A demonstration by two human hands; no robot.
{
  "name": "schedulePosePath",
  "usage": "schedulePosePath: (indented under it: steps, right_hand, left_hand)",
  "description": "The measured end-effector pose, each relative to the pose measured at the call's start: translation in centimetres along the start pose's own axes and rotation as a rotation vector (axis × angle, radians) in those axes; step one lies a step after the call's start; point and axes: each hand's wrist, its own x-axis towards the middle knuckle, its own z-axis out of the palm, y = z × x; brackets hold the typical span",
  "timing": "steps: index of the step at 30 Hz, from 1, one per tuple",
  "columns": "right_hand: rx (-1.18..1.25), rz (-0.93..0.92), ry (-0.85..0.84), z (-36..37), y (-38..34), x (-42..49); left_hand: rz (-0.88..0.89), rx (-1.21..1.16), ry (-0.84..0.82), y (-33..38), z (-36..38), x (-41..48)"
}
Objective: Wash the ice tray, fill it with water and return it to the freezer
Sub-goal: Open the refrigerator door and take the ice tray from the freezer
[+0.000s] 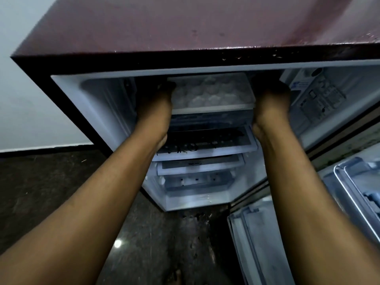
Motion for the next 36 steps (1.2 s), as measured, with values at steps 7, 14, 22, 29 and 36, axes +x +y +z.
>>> schedulePosePath:
  steps: [7, 14, 22, 29, 36]
  right_hand:
    - [0.091, 0.038, -0.032, -3.3, -1.1, -4.4]
    - [0.085, 0.111, 0.066, -5.2, -2.8, -10.6]
    - [0.117, 0.169, 0.185, -6.2, -6.7, -17.0]
    - [0.156, 0.227, 0.27, -7.7, -8.1, -23.0]
    - [0.123, 0.252, 0.294, -8.7, -8.5, -27.2]
  left_hand:
    - [0.047, -0.039, 0.036, 1.9, -2.5, -5.1]
    - [0.011, -0.116, 0.046, 3.3, -4.5, -10.0]
    - [-0.007, -0.186, 0.028, 6.0, -7.7, -15.2]
    - [-0.052, -0.243, 0.072, 6.7, -9.9, -20.2]
    - [-0.115, -0.294, 0.086, 6.9, -12.0, -22.1]
